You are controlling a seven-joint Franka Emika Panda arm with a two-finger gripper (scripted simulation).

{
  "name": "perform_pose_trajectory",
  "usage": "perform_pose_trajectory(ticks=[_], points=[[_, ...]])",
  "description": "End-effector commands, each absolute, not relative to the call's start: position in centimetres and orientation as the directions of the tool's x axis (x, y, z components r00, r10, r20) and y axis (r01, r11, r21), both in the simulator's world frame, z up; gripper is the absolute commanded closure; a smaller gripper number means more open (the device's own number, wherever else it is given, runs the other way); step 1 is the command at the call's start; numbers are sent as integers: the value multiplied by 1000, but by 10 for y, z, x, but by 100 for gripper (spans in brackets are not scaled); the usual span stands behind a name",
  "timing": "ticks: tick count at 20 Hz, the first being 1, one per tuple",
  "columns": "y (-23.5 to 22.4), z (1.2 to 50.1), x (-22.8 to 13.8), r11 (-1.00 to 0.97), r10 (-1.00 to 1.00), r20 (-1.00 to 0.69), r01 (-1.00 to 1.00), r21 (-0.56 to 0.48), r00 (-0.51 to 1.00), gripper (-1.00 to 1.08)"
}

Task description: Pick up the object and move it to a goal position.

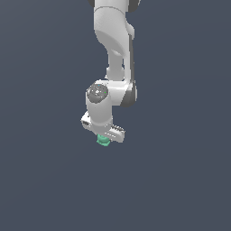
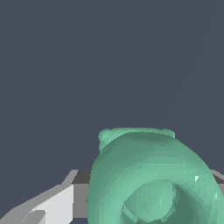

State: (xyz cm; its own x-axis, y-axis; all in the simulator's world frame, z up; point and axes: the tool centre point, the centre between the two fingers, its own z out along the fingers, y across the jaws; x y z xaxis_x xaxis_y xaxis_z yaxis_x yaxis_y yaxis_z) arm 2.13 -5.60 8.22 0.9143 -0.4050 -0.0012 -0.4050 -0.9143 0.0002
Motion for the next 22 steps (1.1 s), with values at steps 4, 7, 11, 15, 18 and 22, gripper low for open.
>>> perform_pose_trajectory(ticks=[4, 7, 11, 15, 18, 22], points=[[-40, 131, 25, -914, -405, 0, -405, 0, 914, 108], [-29, 164, 27, -914, -405, 0, -405, 0, 914, 108], [-15, 211, 31, -914, -405, 0, -405, 1, 914, 108], [0, 256, 35, -914, -406, 1, -406, 1, 914, 108], [10, 289, 38, -914, -406, 1, -406, 1, 914, 108], [24, 331, 42, -914, -406, 1, -406, 1, 914, 108]])
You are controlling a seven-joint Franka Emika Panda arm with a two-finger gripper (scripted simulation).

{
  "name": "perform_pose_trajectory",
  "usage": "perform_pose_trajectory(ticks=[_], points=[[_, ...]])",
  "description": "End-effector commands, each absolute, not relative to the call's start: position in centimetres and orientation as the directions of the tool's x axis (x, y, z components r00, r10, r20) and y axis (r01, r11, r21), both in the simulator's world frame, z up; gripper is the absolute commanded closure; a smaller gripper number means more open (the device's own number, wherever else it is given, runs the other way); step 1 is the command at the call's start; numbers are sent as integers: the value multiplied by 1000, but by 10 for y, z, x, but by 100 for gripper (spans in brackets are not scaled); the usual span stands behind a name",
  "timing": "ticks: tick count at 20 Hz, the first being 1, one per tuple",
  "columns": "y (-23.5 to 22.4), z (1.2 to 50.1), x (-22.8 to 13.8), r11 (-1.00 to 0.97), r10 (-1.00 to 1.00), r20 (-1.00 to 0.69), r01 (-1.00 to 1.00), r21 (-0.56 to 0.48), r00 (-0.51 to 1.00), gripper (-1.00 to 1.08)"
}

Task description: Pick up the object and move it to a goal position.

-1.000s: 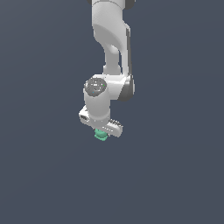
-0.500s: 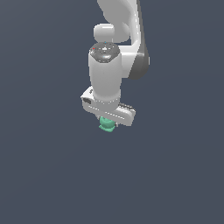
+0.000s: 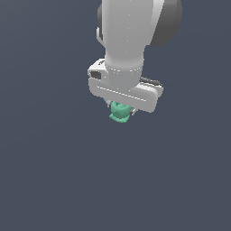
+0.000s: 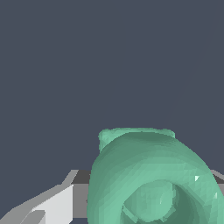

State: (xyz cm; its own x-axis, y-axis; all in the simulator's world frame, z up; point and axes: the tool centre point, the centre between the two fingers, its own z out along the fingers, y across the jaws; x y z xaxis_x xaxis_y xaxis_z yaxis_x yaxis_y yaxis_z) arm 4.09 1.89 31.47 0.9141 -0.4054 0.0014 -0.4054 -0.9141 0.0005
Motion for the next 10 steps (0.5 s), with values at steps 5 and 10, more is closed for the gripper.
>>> perform_pose_trajectory(ticks=[5, 10], points=[[38, 373, 47, -914, -406, 1, -406, 1, 914, 108], [47, 401, 51, -914, -405, 0, -405, 1, 914, 108]])
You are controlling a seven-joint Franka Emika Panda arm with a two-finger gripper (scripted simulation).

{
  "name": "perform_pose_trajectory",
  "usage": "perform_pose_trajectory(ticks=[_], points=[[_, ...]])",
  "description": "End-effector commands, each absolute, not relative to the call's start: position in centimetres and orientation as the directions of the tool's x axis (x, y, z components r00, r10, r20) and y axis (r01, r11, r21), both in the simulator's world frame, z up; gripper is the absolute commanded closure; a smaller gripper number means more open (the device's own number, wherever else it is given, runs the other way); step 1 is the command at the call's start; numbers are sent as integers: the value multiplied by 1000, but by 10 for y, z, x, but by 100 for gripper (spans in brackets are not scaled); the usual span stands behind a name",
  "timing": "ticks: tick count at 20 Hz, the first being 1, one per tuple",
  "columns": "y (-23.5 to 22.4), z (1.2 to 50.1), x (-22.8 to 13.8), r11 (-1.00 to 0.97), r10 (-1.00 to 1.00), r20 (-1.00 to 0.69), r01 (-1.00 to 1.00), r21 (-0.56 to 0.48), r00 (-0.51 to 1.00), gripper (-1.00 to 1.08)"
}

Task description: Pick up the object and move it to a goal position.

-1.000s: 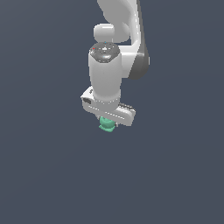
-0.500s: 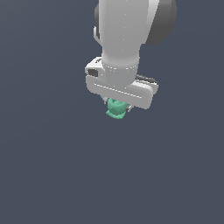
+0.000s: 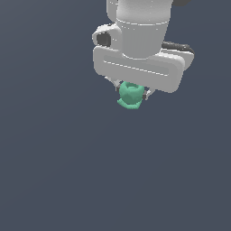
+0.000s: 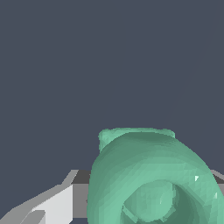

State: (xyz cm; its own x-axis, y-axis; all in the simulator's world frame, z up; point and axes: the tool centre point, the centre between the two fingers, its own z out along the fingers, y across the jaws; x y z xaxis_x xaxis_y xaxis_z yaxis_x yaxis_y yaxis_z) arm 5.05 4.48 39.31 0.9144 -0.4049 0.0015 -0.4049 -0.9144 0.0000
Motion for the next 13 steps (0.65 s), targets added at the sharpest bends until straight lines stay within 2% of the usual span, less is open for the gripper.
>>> perform_pose_trajectory(ticks=[1, 13], points=[[49, 405, 52, -914, -405, 0, -405, 1, 914, 108], [55, 425, 57, -914, -405, 0, -405, 0, 914, 108]])
